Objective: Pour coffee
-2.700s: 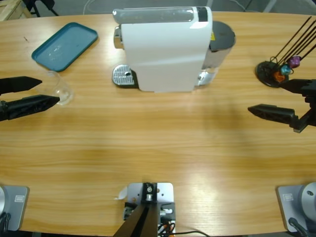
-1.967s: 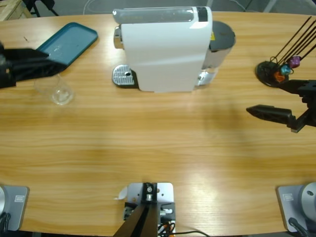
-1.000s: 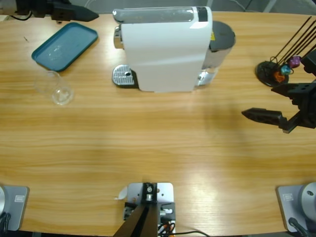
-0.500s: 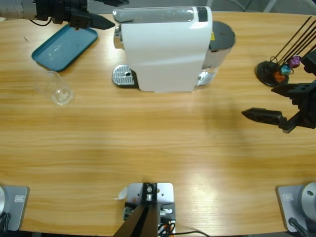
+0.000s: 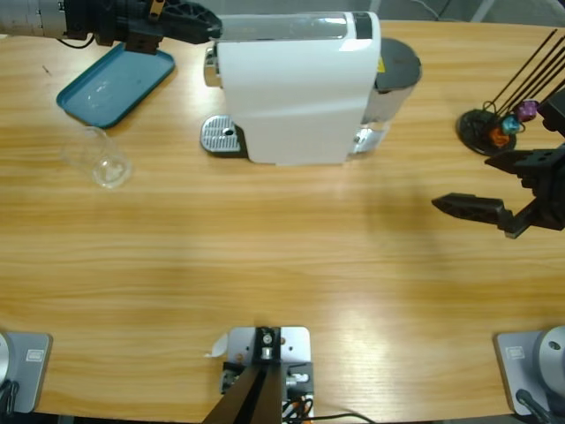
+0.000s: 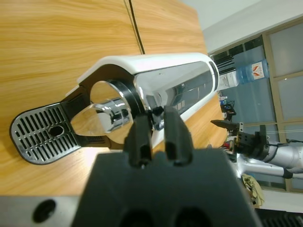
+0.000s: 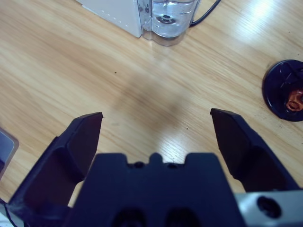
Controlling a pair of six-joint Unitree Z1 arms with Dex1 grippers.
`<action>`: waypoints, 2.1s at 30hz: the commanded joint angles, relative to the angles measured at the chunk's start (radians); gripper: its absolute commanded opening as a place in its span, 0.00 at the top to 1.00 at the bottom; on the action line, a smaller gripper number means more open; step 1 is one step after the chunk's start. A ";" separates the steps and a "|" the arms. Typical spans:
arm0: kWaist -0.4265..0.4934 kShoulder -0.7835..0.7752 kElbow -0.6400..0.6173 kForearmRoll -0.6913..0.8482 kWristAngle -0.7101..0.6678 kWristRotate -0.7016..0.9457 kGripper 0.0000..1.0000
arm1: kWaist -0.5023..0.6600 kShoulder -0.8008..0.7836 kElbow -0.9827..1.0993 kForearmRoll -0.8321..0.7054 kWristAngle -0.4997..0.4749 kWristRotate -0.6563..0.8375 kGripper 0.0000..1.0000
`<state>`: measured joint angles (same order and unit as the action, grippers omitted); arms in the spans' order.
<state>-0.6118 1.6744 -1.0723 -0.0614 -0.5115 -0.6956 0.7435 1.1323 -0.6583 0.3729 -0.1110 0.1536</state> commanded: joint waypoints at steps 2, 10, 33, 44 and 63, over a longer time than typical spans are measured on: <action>-0.020 -0.031 0.015 -0.036 -0.001 0.065 1.00 | 0.010 0.030 -0.010 0.014 -0.012 0.012 0.00; -0.020 -0.092 -0.109 -0.059 0.000 0.056 1.00 | 0.010 0.029 -0.011 0.013 -0.013 0.012 0.00; -0.219 -0.325 0.220 0.213 0.668 0.955 0.00 | -0.291 0.048 0.005 -0.143 -0.296 0.052 0.01; -0.210 -0.381 0.310 0.206 0.732 0.861 0.00 | -0.394 0.094 0.282 -0.487 -0.332 0.242 0.06; -0.210 -0.347 0.299 0.203 0.729 0.707 0.00 | -0.631 0.256 0.366 -0.823 -0.098 0.049 0.38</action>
<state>-0.8245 1.3119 -0.7999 0.1531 0.2028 0.0410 0.1278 1.3577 -0.3309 -0.4220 -0.2298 0.2285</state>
